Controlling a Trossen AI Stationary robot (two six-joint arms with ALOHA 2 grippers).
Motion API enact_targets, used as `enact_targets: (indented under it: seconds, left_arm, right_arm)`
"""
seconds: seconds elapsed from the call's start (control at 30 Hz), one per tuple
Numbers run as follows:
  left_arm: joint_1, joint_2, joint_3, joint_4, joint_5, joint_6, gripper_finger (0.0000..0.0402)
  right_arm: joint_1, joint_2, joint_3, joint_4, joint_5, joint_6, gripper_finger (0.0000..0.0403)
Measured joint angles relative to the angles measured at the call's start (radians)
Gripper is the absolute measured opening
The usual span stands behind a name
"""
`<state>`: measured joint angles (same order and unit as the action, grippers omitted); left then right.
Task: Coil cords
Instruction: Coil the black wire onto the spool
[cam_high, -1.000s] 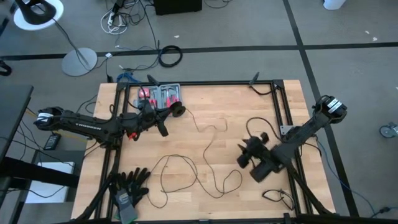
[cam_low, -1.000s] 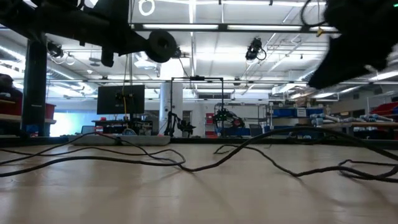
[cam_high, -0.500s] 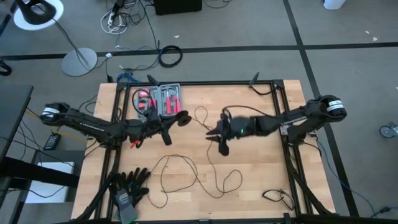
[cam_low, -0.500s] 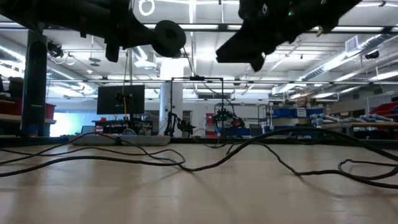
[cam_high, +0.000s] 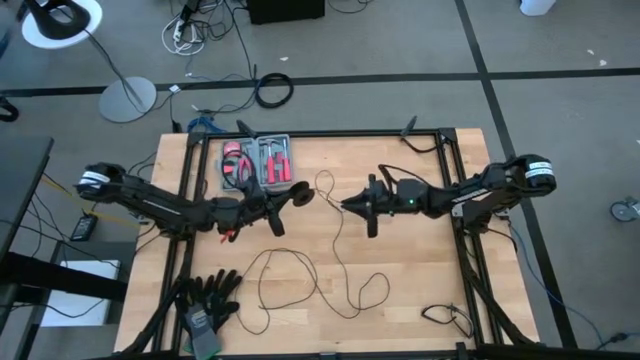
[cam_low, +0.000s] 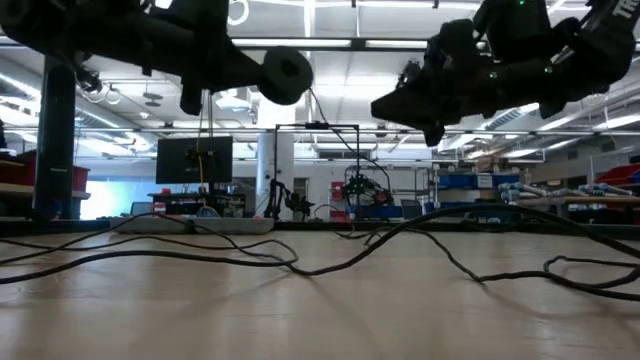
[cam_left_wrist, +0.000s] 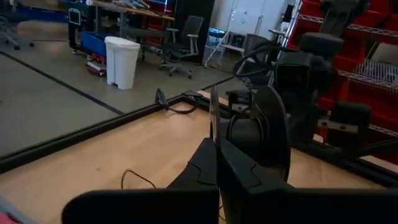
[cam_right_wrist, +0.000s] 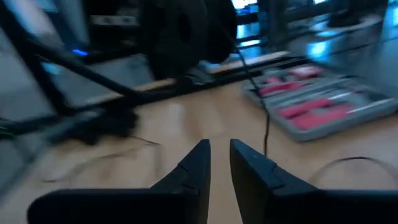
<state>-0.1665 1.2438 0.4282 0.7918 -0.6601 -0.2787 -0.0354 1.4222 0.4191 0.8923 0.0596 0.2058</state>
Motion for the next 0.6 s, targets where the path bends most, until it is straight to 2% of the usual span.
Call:
enact_targets:
  seconds: [0.13, 0.3, 0.6]
  left_arm:
    - [0.001, 0.093, 0.003, 0.104, 0.007, -0.012, 0.0000]
    - [0.001, 0.139, 0.053, 0.098, 0.041, 0.013, 0.0000]
    - [0.001, 0.145, 0.080, 0.094, 0.087, 0.041, 0.0000]
  right_arm:
    - [0.058, -0.001, 0.062, -0.081, 0.158, -0.082, 0.0072]
    - [0.077, 0.000, 0.115, -0.156, 0.284, -0.143, 0.0102]
    - [0.072, 0.000, 0.135, -0.165, 0.299, -0.252, 0.0162]
